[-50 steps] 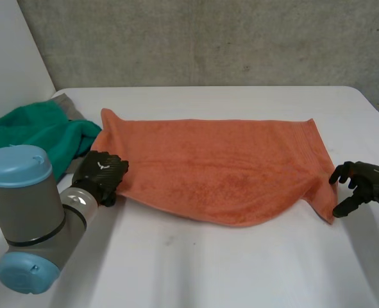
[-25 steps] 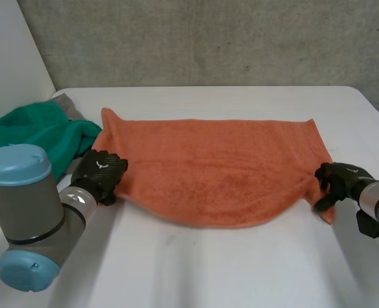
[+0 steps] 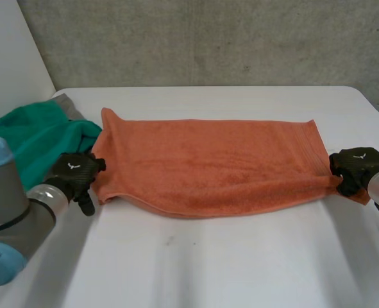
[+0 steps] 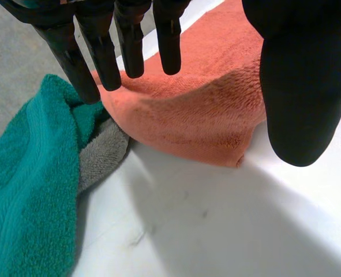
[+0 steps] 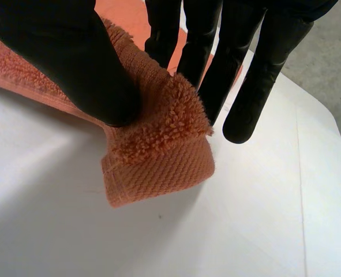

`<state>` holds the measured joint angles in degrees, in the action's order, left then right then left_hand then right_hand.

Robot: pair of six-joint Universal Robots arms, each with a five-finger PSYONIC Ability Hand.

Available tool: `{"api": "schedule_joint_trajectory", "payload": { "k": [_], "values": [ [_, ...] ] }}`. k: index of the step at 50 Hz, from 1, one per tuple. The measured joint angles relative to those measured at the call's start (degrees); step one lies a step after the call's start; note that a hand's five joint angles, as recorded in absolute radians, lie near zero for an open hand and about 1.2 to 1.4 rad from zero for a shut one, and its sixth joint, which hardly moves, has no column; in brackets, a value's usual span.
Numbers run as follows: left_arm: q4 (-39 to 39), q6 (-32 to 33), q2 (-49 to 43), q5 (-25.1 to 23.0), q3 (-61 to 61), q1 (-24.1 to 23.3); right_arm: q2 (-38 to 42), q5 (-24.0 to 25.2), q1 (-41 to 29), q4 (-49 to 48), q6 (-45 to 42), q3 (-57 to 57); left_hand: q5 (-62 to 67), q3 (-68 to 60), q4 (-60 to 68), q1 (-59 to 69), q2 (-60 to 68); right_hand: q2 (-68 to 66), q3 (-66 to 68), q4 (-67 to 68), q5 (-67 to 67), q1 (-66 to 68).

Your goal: Fold the laundry.

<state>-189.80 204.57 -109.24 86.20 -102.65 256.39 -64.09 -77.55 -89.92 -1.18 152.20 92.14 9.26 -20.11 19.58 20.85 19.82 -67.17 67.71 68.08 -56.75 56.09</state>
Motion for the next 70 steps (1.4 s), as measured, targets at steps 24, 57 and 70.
{"api": "schedule_joint_trajectory", "payload": {
  "k": [24, 57, 70],
  "values": [
    [-1.5, -10.9, -7.3, -8.2, 4.2, -1.2, 0.4, 0.3, 0.0, 0.2, -2.8, 0.6, 7.0, -5.9, 6.5, 5.0, 6.1, 0.0, 0.0, 0.0, 0.0, 0.0],
    [-7.1, -5.1, -9.5, 6.9, 5.6, -5.1, -0.2, -0.1, -0.3, 0.8, -5.0, 0.1, 18.5, -17.5, 18.3, 17.6, 17.8, 0.0, 0.0, 0.0, 0.0, 0.0],
    [-5.0, 8.9, -0.3, 6.8, -0.1, -5.6, -3.7, 0.2, 0.3, 15.4, -16.4, -0.4, 46.7, -47.9, 49.0, 44.5, 48.5, 0.0, 0.0, 0.0, 0.0, 0.0]
  ]
}}
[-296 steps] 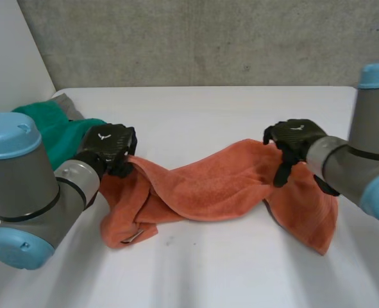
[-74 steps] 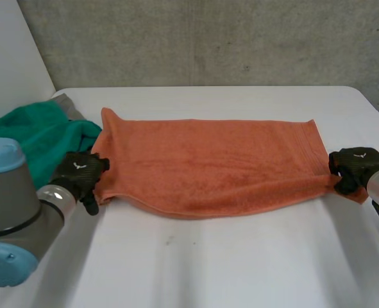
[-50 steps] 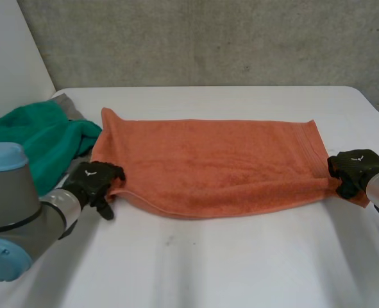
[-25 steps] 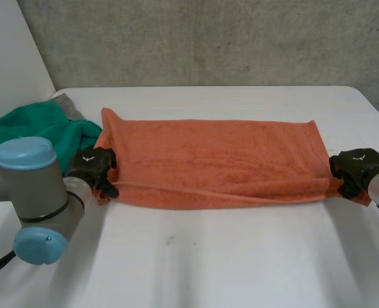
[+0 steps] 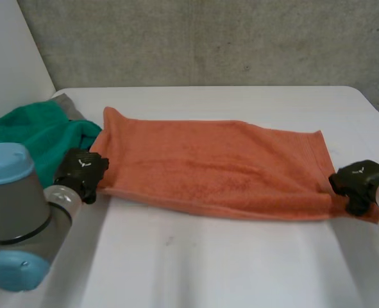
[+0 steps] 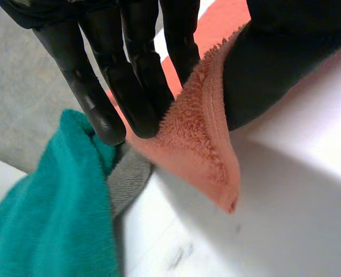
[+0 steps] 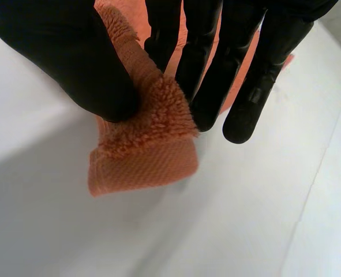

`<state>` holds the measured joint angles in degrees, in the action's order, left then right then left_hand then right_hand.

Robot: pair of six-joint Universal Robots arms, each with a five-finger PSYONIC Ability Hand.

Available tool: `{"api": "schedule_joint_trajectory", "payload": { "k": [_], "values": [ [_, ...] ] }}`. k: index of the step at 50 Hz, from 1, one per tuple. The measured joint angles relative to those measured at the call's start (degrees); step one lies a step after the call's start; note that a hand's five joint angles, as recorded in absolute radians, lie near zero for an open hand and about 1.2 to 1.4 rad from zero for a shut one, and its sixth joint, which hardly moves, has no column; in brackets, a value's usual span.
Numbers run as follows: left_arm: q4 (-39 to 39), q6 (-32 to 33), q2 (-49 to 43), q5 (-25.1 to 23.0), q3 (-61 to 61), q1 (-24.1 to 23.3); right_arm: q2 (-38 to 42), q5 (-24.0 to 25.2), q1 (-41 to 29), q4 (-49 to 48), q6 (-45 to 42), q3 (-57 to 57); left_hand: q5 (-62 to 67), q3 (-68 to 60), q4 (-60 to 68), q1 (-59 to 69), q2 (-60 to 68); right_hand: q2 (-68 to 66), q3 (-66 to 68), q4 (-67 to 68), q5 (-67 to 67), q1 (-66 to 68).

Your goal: Fold the laundry.

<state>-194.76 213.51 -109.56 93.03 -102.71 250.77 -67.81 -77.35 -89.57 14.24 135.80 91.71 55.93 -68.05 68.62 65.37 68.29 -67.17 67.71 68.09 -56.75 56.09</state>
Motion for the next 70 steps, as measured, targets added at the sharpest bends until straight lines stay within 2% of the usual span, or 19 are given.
{"api": "schedule_joint_trajectory", "payload": {
  "k": [6, 12, 16, 19, 24, 28, 30, 31, 32, 36, 45, 46, 47, 48, 49, 52, 53, 60, 70],
  "values": [
    [15.1, 9.2, 11.9, 0.0, -4.5, -1.6, -7.3, -0.2, 4.8, 13.3, -11.7, 0.2, 0.0, 0.0, 0.0, 0.0, 0.0, 0.0, 0.0, 0.0, 0.0, 0.0],
    [29.5, 12.8, 18.2, -0.3, -7.1, -3.6, -12.5, 0.9, 9.6, 20.8, -19.4, 1.7, 0.0, -0.1, 0.0, 0.0, 0.2, 0.0, 0.0, 0.0, 0.0, 0.0],
    [31.5, 13.1, 17.1, -0.2, -6.8, -4.7, -13.1, 1.7, 10.6, 21.6, -21.3, 2.6, 0.0, -0.3, 0.0, 0.0, 0.3, 0.0, 0.0, 0.0, 0.0, 0.0],
    [29.4, 13.0, 14.0, -0.1, -5.0, -5.3, -12.0, 2.1, 10.7, 20.2, -21.4, 2.5, 0.0, -0.3, 0.0, 0.0, 0.3, 0.0, 0.0, 0.0, 0.0, 0.0],
    [19.4, 12.9, 5.8, 0.2, 1.3, -5.9, -5.9, 0.7, 9.4, 13.8, -18.3, -0.8, 0.0, -0.3, 0.0, 0.0, 0.3, 0.0, 0.0, 0.0, 0.0, 0.0],
    [7.9, 13.2, -2.8, 0.6, 8.9, -6.1, 0.8, -3.4, 4.8, 8.4, -13.8, -7.5, 0.0, -0.3, 0.1, 0.0, 0.3, 0.0, 0.0, 0.0, 0.0, 0.0],
    [7.9, 13.2, -2.8, 0.6, 8.9, -6.1, 0.8, -3.4, 4.8, 8.4, -13.8, -7.5, 0.0, -0.3, 0.1, 0.0, 0.3, 0.0, 0.0, 0.0, 0.0, 0.0],
    [1.9, 13.6, -8.7, 0.9, 14.6, -6.2, 4.8, -6.8, 1.4, 6.1, -11.7, -12.7, 0.0, -0.3, 0.1, 0.0, 0.3, 0.0, 0.0, 0.0, 0.0, 0.0],
    [0.3, 13.8, -10.7, 1.1, 16.5, -6.2, 6.4, -8.0, 0.2, 5.3, -11.2, -14.7, 0.0, -0.3, 0.1, 0.0, 0.3, 0.0, 0.0, 0.0, 0.0, 0.0],
    [-3.1, 14.5, -17.6, 1.5, 23.5, -6.3, 11.6, -11.4, -2.5, 3.2, -10.4, -21.3, 0.0, -0.3, 0.2, 0.0, 0.3, 0.0, 0.0, 0.0, 0.0, 0.0],
    [-4.0, 16.9, -30.1, 1.3, 36.2, -6.9, 26.1, -19.9, -6.1, 1.7, -10.9, -38.8, -0.8, 3.2, -3.8, -1.2, -4.1, 0.0, 0.0, 0.0, 0.0, 0.0],
    [-4.3, 17.1, -30.8, 1.3, 36.9, -6.9, 27.4, -20.8, -6.5, 1.7, -10.8, -40.5, -7.3, 11.2, -10.7, -8.5, -11.4, 3.8, -3.9, -4.0, 3.6, -3.6],
    [-4.8, 17.3, -31.6, 1.4, 37.5, -7.0, 28.5, -21.7, -6.9, 1.6, -10.8, -42.1, -12.0, 14.7, -15.4, -13.9, -15.0, 14.8, -14.9, -13.8, 12.8, -13.1],
    [-5.4, 17.4, -31.9, 1.4, 37.9, -7.0, 29.2, -22.3, -7.2, 1.5, -10.6, -43.4, -21.5, 24.2, -25.1, -25.1, -24.6, 25.7, -25.5, -25.5, 24.3, -24.7],
    [-6.3, 17.5, -32.3, 1.6, 38.2, -7.1, 29.9, -23.1, -7.7, 1.2, -10.3, -44.8, -38.6, 41.8, -42.1, -43.9, -42.5, 34.9, -34.5, -34.6, 33.4, -32.2],
    [-8.7, 17.6, -32.1, 2.3, 38.3, -7.4, 30.3, -24.1, -8.4, 0.0, -8.9, -47.4, -48.6, 50.7, -51.6, -51.7, -51.4, 34.9, -34.5, -34.6, 33.4, -32.2],
    [-9.4, 17.6, -31.7, 2.6, 38.2, -7.5, 29.9, -24.3, -8.6, -0.9, -7.8, -48.2, -53.0, 54.7, -55.5, -53.2, -55.1, 53.9, -54.7, -54.3, 52.6, -44.4],
    [-12.4, 16.8, -25.7, 5.3, 34.8, -7.9, 22.3, -22.8, -8.8, -5.2, -0.6, -47.9, -53.2, 55.1, -56.1, -53.2, -55.9, 54.2, -55.5, -54.7, 52.9, -44.4],
    [-11.4, 14.3, -17.3, 3.7, 24.6, -7.8, 10.5, -12.7, -7.8, -0.1, 2.2, -36.4, -53.2, 55.7, -56.5, -53.2, -56.3, 54.2, -55.5, -54.7, 52.9, -44.4]
  ]
}}
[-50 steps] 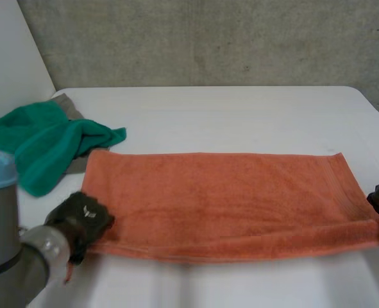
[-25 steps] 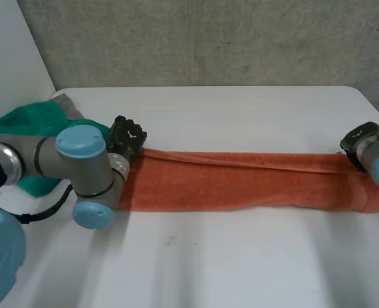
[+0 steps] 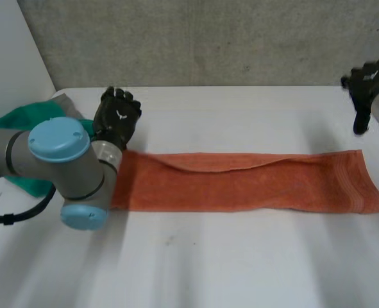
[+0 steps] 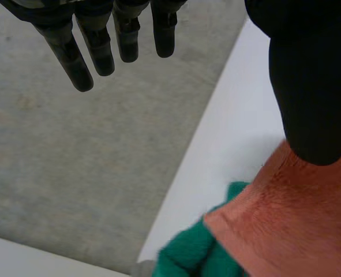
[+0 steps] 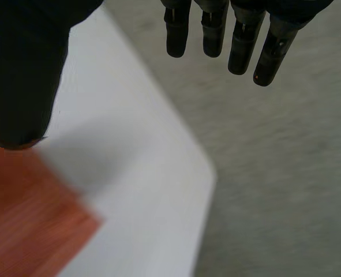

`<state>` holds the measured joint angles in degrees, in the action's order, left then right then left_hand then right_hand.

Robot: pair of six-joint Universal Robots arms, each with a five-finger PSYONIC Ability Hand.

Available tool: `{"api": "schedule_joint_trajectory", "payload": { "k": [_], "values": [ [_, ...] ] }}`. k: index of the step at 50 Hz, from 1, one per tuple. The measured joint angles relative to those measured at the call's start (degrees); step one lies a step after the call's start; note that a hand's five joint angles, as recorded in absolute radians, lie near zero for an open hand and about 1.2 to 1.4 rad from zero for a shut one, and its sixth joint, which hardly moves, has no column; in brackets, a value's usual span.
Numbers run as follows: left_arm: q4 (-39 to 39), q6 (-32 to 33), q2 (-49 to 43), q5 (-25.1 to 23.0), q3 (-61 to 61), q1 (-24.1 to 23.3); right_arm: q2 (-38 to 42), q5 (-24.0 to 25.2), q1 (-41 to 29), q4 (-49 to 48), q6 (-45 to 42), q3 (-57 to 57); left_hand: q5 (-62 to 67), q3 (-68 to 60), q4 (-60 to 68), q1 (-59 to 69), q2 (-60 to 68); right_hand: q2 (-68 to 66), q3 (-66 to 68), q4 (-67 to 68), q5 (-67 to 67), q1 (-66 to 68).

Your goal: Fold the laundry.

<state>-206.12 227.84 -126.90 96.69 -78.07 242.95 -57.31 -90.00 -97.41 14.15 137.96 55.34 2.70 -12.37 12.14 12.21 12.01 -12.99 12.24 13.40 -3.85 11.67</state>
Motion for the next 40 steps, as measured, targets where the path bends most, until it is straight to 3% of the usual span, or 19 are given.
{"api": "schedule_joint_trajectory", "payload": {
  "k": [6, 19, 23, 29, 31, 32, 33, 34, 40],
  "values": [
    [2.4, -1.0, 0.5, -2.9, -4.7, 0.6, -1.2, 3.9, 2.9, 5.1, -1.0, 8.7, 0.0, 0.0, 0.0, 0.0, 0.0, 0.0, 0.0, 0.0, 0.0, 0.0],
    [4.4, -3.9, 3.5, -4.1, -13.7, 2.4, -6.2, 12.4, 12.4, -6.1, 0.1, 31.6, 0.0, 0.0, 0.0, 0.0, 0.0, -0.2, 0.3, 0.1, -0.1, 0.1],
    [3.3, -7.0, 4.2, -4.1, -13.7, 2.7, -7.2, 17.3, 14.7, -9.6, 0.2, 36.7, 0.0, 0.0, 0.0, 0.0, 0.0, -12.1, 13.4, 11.9, -11.1, 10.1],
    [2.9, -8.8, 2.2, -4.5, -9.5, 3.0, -6.7, 20.9, 15.0, -11.0, 0.7, 35.3, 3.1, -3.1, 3.3, 3.8, 3.3, -16.0, 16.9, 15.8, -14.3, 13.1],
    [3.1, -9.0, 0.9, -5.1, -7.7, 3.2, -5.7, 21.5, 14.8, -10.3, 1.3, 33.1, 16.2, -16.3, 16.7, 18.7, 17.7, -19.2, 20.0, 18.8, -17.3, 15.9],
    [3.2, -9.1, 0.3, -5.6, -7.0, 3.4, -4.8, 21.7, 14.8, -9.7, 1.7, 31.8, 16.2, -16.3, 16.7, 18.7, 17.7, -20.8, 21.6, 20.3, -18.7, 17.2],
    [3.5, -9.2, -0.3, -6.3, -6.2, 3.5, -3.8, 21.8, 14.7, -8.9, 2.2, 30.2, 30.6, -30.9, 31.4, 34.5, 31.5, -21.6, 22.3, 21.0, -19.4, 17.8],
    [3.9, -9.4, -1.0, -7.3, -5.3, 3.8, -2.7, 21.9, 14.6, -8.0, 2.8, 28.5, 34.4, -34.8, 35.2, 37.6, 35.6, -22.9, 23.8, 22.5, -20.8, 19.1],
    [8.9, -11.4, -3.6, -13.9, -1.2, 5.2, 5.1, 22.0, 13.2, -0.9, 6.1, 16.7, 35.6, -35.8, 36.1, 36.0, 36.2, -25.4, 26.5, 25.2, -23.5, 21.3]
  ]
}}
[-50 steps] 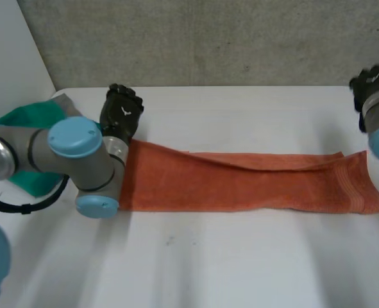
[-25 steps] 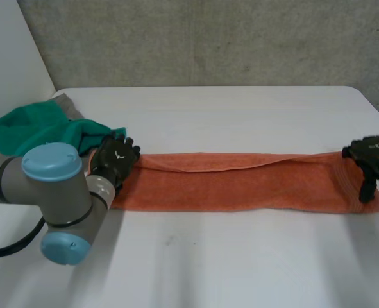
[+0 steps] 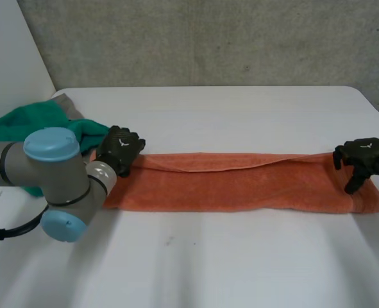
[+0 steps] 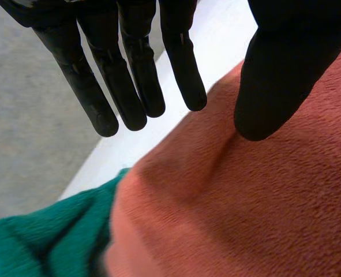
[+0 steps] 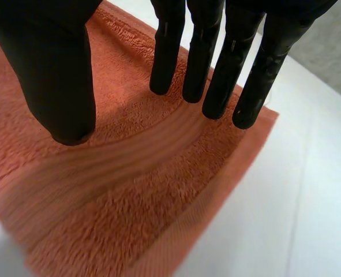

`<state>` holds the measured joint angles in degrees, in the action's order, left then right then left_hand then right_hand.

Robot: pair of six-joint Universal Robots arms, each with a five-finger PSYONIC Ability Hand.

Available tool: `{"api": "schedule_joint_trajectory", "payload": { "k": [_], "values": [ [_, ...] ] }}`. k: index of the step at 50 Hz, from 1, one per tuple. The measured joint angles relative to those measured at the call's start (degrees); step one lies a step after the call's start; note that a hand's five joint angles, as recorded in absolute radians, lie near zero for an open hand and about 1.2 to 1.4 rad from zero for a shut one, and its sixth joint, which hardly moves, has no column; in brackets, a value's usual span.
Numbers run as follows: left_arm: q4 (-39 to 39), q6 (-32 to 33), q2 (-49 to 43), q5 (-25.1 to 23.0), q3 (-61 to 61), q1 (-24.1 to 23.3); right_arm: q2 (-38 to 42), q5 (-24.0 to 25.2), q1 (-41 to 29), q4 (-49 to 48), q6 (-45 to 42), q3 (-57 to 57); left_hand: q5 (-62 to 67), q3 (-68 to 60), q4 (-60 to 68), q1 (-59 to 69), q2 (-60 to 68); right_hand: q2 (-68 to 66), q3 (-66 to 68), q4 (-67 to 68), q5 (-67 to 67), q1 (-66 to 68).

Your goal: Fold the laundry.

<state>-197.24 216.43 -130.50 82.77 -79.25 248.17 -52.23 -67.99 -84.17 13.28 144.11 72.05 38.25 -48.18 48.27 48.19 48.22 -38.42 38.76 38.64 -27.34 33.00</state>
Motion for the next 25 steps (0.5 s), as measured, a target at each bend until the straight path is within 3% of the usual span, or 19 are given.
{"api": "schedule_joint_trajectory", "payload": {
  "k": [2, 5, 6, 7, 8, 16, 25],
  "values": [
    [2.1, -0.8, -1.1, -1.5, 1.8, 0.3, 2.8, -0.1, -0.7, 2.1, 1.0, -4.2, -1.9, 1.9, -2.0, -2.4, -1.9, 0.8, -1.4, -1.2, 0.7, -0.8],
    [5.3, -1.7, -2.9, -2.7, 4.9, 0.7, 5.9, -0.5, -1.5, 3.9, 2.1, -8.6, -16.8, 17.3, -16.9, -18.9, -17.6, 7.2, -8.1, -8.0, 7.0, -7.0],
    [7.1, -2.1, -4.1, -3.0, 6.8, 0.8, 7.4, -0.8, -2.0, 4.6, 2.7, -11.0, -16.8, 17.3, -16.9, -18.9, -17.6, 18.8, -19.7, -19.6, 17.8, -16.7],
    [7.8, -2.2, -4.5, -3.0, 7.7, 0.8, 8.3, -1.0, -2.2, 5.1, 3.2, -12.4, -29.2, 28.4, -29.2, -30.9, -28.9, 18.8, -19.7, -19.6, 17.8, -16.7],
    [10.4, -2.5, -6.3, -2.7, 11.2, 1.1, 10.1, -1.7, -2.9, 5.8, 4.4, -15.8, -33.6, 33.7, -34.1, -34.9, -34.0, 25.2, -25.9, -25.3, 23.4, -21.3],
    [15.4, -3.7, -9.7, 4.8, 22.5, 2.3, 11.1, -5.6, -4.6, 4.7, 11.5, -23.6, -35.7, 36.2, -36.7, -36.9, -36.7, 25.7, -26.4, -25.4, 23.6, -21.5],
    [14.1, -4.4, -2.9, 7.0, 15.4, 2.3, 3.4, -5.5, -4.2, 2.6, 12.8, -15.1, -35.7, 36.2, -36.7, -36.9, -36.7, 25.7, -26.4, -25.4, 23.6, -21.5]
  ]
}}
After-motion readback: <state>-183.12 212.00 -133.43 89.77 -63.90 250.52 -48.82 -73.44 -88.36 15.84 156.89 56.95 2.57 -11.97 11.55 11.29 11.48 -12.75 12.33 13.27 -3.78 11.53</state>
